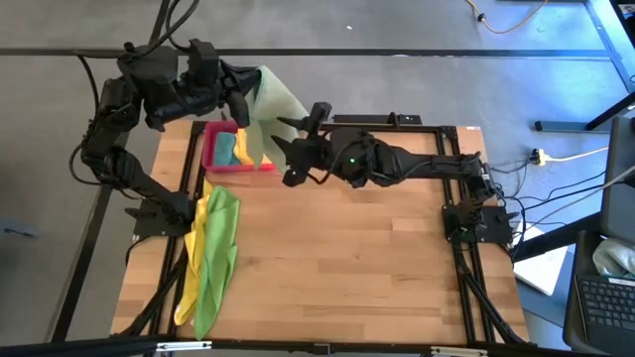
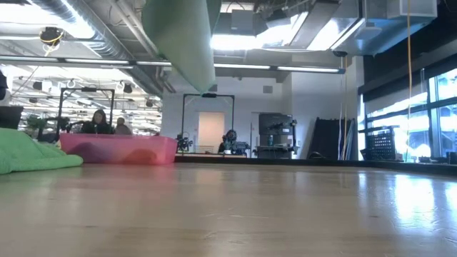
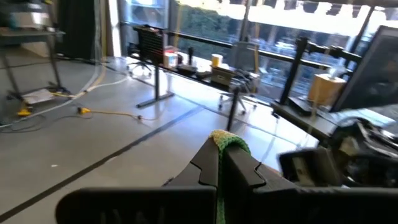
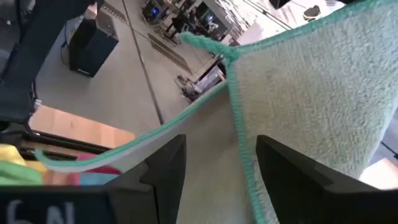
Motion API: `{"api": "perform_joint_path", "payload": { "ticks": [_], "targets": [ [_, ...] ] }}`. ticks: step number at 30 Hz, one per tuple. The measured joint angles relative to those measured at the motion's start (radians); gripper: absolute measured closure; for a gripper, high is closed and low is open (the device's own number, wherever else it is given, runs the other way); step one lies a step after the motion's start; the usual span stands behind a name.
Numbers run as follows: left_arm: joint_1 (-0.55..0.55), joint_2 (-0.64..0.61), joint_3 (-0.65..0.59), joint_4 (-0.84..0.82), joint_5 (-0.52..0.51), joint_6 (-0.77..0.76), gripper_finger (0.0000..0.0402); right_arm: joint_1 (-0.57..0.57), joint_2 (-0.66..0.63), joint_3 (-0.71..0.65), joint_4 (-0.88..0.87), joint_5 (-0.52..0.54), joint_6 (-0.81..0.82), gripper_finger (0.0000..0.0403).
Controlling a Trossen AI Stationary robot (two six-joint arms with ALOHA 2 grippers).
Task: Fold microfiber towels
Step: Fold the light green microfiber towel
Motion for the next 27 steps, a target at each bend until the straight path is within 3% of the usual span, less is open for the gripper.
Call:
{"api": "perform_joint_path", "payload": {
  "ticks": [4, 9, 27],
  "targets": [
    [0.000, 0.000, 0.000, -0.006, 0.024, -0.008, 0.0402, 0.000, 0.000, 0.000, 0.012, 0.015, -0.055, 0.0205],
    [0.000, -0.003, 0.000, 0.006, 0.045, -0.009, 0.0402, 0.016, 0.000, 0.000, 0.054, 0.153, -0.163, 0.0205],
    [0.000, -0.008, 0.000, 0.044, 0.046, -0.034, 0.0402, 0.016, 0.000, 0.000, 0.212, 0.209, -0.345, 0.0205]
  ]
}}
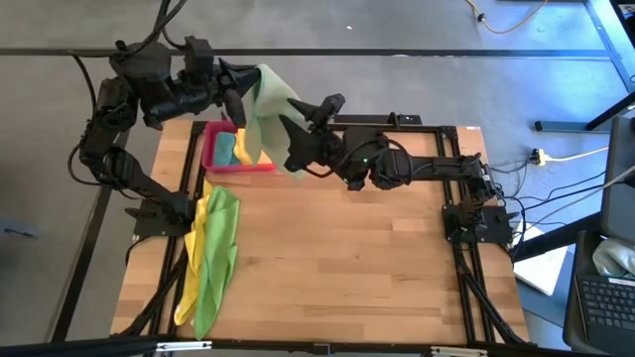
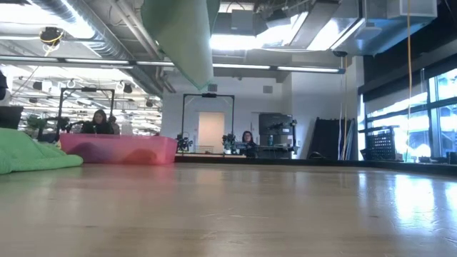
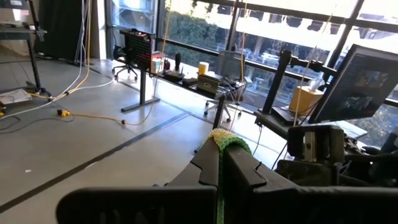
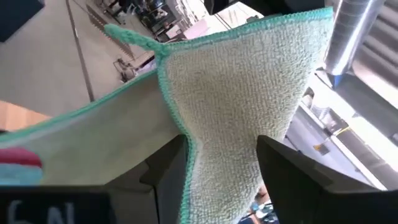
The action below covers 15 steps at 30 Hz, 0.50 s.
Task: Fold microfiber towels
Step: Fold the light green microfiber towel
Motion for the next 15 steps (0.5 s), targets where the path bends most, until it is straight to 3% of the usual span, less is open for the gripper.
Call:
{"api": "perform_joint_path", "payload": {
  "ticks": [5, 9, 15],
  "targets": [
    [0.000, 0.000, 0.000, 0.035, -0.011, 0.000, 0.0402, 0.030, 0.008, 0.001, -0.003, -0.013, 0.057, 0.0205],
    [0.000, 0.000, 0.000, 0.084, -0.005, -0.026, 0.0402, 0.030, 0.045, 0.000, 0.003, -0.020, -0.015, 0.0205],
    [0.000, 0.005, 0.000, 0.100, 0.023, -0.053, 0.0402, 0.008, 0.056, 0.000, 0.157, -0.002, -0.117, 0.0205]
  ]
}}
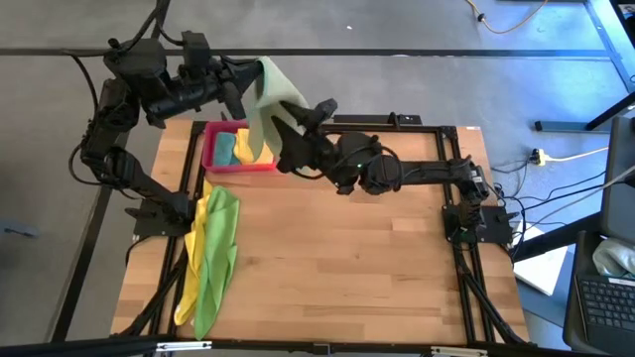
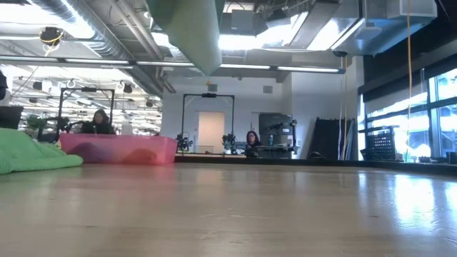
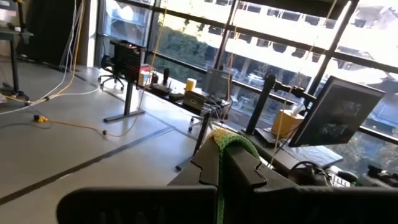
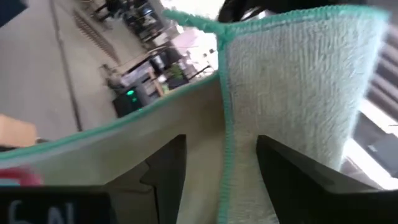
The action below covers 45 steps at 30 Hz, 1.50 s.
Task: Fold microfiber towels
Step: Fold the light green microfiber towel
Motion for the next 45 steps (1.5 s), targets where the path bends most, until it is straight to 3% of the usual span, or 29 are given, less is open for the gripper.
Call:
{"api": "perform_joint_path", "payload": {
  "ticks": [5, 21, 38, 45],
  "targets": [
    [0.000, 0.000, 0.000, 0.015, -0.004, -0.002, 0.0402, -0.006, 0.000, 0.000, 0.095, -0.003, -0.088, 0.0205],
    [-0.037, 0.018, 0.000, 0.029, -0.006, -0.020, 0.0402, -0.006, 0.000, 0.000, 0.234, 0.001, -0.102, 0.0205],
    [-0.031, 0.027, 0.001, 0.163, -0.004, 0.002, 0.0402, 0.091, 0.023, 0.000, 0.171, -0.028, 0.066, 0.0205],
    [-0.032, 0.040, 0.000, 0.170, 0.029, -0.001, 0.0402, 0.058, 0.036, 0.001, 0.148, -0.143, 0.260, 0.0205]
  ]
}}
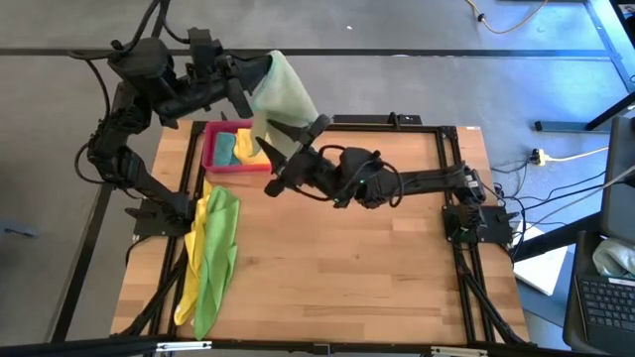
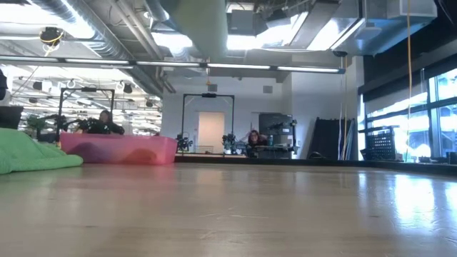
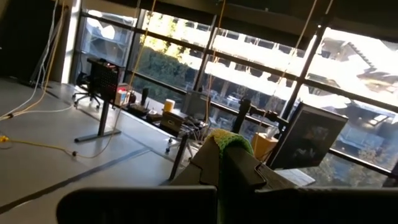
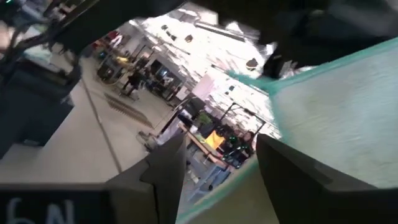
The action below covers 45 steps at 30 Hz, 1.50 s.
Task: Fold microfiber towels
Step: Fold the light green microfiber towel
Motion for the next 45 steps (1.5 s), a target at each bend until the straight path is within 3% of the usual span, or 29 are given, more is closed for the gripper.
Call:
{"api": "perform_joint_path", "payload": {
  "ticks": [9, 15, 24, 32, 45],
  "targets": [
    [-0.026, 0.007, 0.000, 0.003, 0.017, -0.015, 0.0402, -0.047, 0.011, -0.001, 0.025, 0.068, -0.013, 0.0205],
    [-0.025, 0.006, 0.000, -0.006, -0.003, 0.017, 0.0402, -0.040, 0.010, -0.001, 0.151, 0.119, -0.136, 0.0205],
    [-0.025, 0.002, 0.000, -0.016, -0.016, 0.047, 0.0402, 0.007, 0.007, 0.000, 0.172, 0.196, -0.240, 0.0205],
    [-0.025, 0.002, 0.000, -0.093, -0.023, 0.055, 0.0402, 0.029, 0.004, 0.107, 0.169, 0.288, -0.313, 0.0205],
    [-0.025, -0.020, -0.001, -0.108, -0.024, 0.089, 0.0402, 0.051, 0.004, 0.137, 0.149, 0.446, -0.318, 0.0205]
  ]
}}
